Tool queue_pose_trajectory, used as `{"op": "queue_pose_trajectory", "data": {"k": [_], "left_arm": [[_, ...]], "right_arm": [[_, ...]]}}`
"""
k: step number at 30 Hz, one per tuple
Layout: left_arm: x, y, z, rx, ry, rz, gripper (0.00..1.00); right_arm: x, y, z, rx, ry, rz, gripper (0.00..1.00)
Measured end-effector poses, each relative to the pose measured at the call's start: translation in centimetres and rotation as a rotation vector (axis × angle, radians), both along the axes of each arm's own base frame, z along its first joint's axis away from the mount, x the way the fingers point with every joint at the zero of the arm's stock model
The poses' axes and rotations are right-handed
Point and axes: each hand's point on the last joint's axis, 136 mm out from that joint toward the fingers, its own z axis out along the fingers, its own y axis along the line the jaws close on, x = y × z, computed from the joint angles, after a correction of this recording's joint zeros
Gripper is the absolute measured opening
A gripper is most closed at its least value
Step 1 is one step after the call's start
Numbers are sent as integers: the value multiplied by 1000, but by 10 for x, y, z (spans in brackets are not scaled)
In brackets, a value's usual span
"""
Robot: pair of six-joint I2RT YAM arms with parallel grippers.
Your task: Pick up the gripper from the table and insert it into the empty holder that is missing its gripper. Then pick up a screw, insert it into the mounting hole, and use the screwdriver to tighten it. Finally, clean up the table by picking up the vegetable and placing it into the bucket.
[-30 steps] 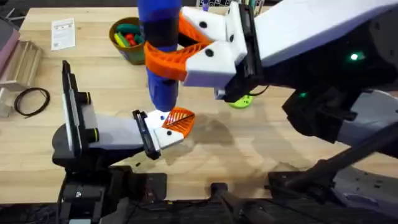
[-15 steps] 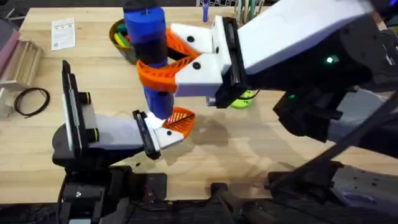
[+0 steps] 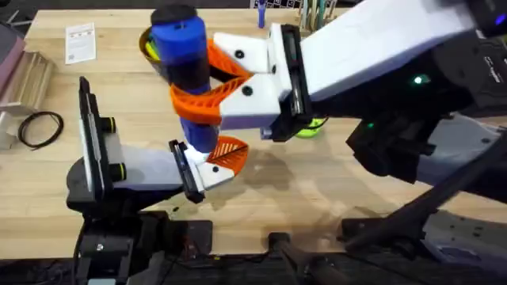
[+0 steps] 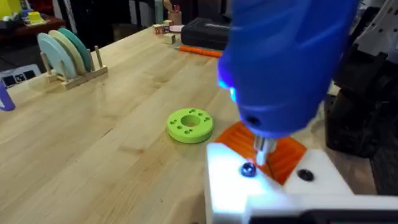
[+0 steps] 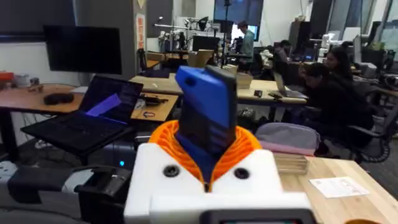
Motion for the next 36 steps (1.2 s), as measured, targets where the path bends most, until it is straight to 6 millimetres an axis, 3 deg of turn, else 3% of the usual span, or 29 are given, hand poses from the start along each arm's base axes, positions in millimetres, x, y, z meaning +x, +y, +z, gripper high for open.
{"op": "queue_pose_trajectory", "data": {"k": [36], "left_arm": [[0, 0, 0, 0, 0, 0, 16]], "right_arm": [[2, 6, -9, -16, -26, -4, 18]]}}
